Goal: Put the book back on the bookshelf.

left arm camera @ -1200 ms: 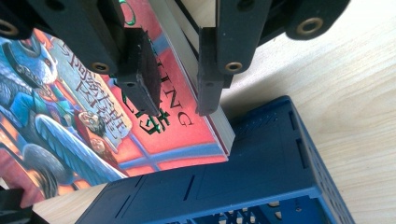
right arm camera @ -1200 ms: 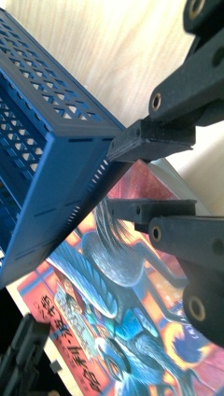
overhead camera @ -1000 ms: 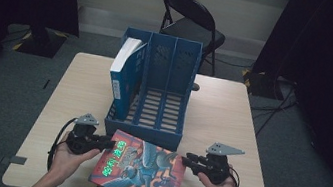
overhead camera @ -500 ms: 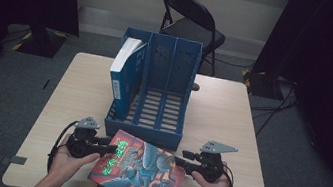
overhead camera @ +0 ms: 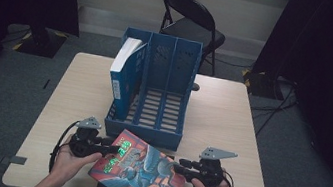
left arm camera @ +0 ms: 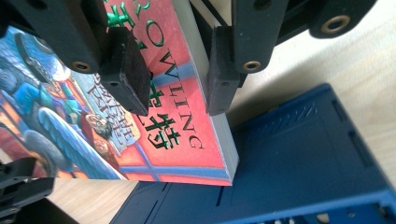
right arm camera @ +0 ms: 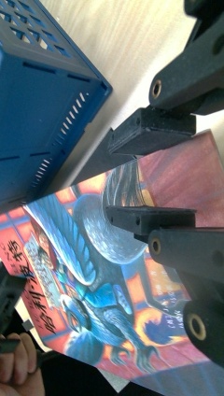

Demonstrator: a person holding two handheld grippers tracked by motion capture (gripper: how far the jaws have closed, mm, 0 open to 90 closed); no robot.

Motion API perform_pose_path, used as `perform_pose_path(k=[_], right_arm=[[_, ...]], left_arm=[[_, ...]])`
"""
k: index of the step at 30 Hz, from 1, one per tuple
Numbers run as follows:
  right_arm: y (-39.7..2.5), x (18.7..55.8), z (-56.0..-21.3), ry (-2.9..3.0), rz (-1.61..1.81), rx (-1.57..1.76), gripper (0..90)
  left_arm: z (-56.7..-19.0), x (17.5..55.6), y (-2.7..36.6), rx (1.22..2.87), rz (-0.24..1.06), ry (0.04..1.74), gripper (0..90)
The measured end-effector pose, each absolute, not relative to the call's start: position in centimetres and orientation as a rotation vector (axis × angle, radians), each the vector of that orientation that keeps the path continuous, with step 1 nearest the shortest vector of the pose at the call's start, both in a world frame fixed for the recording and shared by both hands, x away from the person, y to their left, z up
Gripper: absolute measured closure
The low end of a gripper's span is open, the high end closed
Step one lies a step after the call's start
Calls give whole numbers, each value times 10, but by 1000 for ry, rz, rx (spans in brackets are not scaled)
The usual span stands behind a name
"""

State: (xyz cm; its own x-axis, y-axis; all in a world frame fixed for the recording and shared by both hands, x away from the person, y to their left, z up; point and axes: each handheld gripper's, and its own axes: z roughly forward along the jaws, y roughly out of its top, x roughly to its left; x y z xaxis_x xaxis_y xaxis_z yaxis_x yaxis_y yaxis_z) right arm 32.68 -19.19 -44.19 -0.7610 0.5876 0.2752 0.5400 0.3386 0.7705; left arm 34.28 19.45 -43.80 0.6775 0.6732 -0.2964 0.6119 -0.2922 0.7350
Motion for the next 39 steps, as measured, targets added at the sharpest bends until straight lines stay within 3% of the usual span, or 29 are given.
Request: perform_pose_path(k=[12, 17, 27, 39], right_arm=[[-195, 303, -437, 2614, 1392, 969, 658], [-185, 318, -432, 2586, 1428, 983, 585], [-155, 346, -430, 2652, 1419, 918, 608], [-158, 332, -435, 2705, 1374, 868, 608]], left_arm=[[-436, 352, 178, 2015, 106, 958, 621], [-437, 343, 180, 2004, 140, 964, 616], [-441, 312, 201, 1959, 109, 1030, 512], [-444, 327, 199, 1961, 51, 979, 576]])
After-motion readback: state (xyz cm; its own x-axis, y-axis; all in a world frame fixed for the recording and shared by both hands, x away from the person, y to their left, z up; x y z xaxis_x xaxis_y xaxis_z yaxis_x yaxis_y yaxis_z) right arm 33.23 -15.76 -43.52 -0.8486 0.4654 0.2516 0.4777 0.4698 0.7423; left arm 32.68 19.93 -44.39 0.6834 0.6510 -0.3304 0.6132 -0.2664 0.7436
